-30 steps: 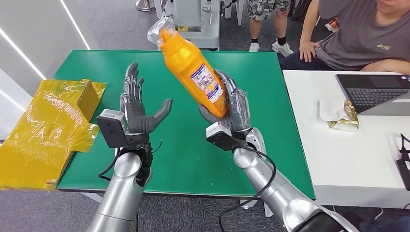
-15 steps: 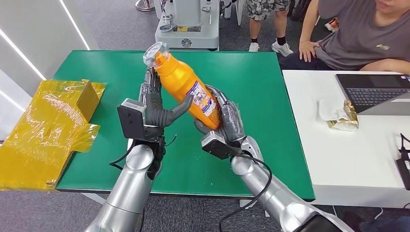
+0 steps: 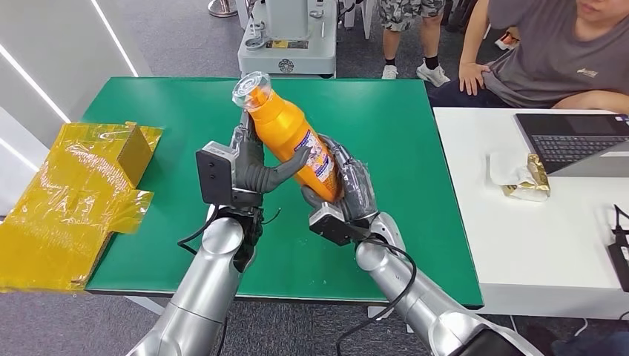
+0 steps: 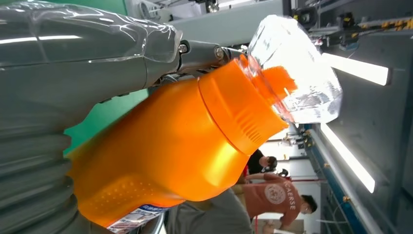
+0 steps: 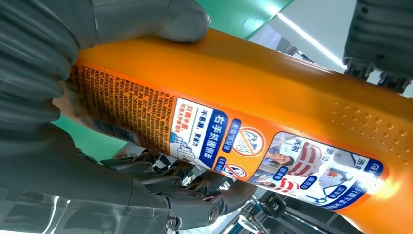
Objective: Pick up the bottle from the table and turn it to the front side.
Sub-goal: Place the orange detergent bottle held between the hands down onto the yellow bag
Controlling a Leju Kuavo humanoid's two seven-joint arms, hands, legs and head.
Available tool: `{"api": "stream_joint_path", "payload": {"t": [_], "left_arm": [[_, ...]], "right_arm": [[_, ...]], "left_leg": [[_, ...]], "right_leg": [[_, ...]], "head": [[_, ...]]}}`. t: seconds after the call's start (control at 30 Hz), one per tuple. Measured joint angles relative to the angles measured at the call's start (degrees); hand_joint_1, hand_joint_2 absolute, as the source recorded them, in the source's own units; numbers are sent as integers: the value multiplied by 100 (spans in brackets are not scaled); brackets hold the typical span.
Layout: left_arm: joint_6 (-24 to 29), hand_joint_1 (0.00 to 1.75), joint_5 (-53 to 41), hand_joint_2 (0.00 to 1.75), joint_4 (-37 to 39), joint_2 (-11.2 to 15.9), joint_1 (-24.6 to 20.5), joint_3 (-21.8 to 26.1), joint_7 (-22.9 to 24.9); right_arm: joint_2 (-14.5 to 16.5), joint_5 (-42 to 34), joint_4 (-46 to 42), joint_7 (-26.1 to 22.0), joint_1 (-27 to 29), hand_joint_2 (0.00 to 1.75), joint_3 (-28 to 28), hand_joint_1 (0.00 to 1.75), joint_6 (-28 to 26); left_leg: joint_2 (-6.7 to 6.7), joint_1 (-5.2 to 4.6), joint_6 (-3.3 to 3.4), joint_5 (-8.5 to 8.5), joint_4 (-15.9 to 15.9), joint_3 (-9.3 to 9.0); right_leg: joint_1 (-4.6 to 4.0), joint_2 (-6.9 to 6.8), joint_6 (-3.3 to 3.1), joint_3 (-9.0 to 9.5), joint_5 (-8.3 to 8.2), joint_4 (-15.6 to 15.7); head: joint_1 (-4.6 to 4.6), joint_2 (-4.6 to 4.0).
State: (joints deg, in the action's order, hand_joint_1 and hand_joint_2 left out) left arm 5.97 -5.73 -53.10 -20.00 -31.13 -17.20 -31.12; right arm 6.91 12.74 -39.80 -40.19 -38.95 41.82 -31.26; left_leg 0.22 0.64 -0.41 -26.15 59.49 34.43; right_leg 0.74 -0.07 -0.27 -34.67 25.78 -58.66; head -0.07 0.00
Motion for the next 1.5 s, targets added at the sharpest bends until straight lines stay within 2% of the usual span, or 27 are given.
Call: {"api": "stream_joint_path", "payload": {"t": [0.07,0.1,0.2,0.23,0.93,1.07,1.5], "left_arm": [[-31,2,-5,175,43,-13,-32,-5,18],[-43,37,-9,175,63,-17,-45,-10,29],[-62,165,-16,175,121,-22,-72,-40,57],[-64,174,-17,175,139,-22,-82,-52,61],[-55,175,-26,175,397,-8,-246,-87,122],[-52,175,-24,175,406,-9,-247,-87,122],[88,175,-27,175,459,-15,-243,-89,169]], "right_arm": [[0,13,28,0,-2,175,13,175,-12],[0,19,39,0,-4,175,15,175,-19],[0,27,63,0,-7,175,20,175,-32],[0,27,72,0,-8,175,22,175,-32],[9,23,238,-2,-64,175,52,174,-109],[9,26,233,-2,-57,175,52,0,-217],[17,144,-218,-4,127,175,-148,0,-576]], "left_leg": [[0,0,0,0,0,0],[0,0,0,0,0,0],[0,0,0,0,0,0],[0,0,0,0,0,0],[0,0,0,0,0,0],[0,0,0,0,0,0],[-1,0,0,0,-1,1]], "right_leg": [[0,0,0,0,0,0],[0,0,0,0,0,0],[0,0,0,0,0,0],[0,0,0,0,0,-1],[0,0,0,0,0,0],[0,0,0,0,0,0],[0,-1,0,0,0,-1]], "head": [[0,0],[0,0],[0,0],[0,0],[0,0],[0,0],[0,0]]}}
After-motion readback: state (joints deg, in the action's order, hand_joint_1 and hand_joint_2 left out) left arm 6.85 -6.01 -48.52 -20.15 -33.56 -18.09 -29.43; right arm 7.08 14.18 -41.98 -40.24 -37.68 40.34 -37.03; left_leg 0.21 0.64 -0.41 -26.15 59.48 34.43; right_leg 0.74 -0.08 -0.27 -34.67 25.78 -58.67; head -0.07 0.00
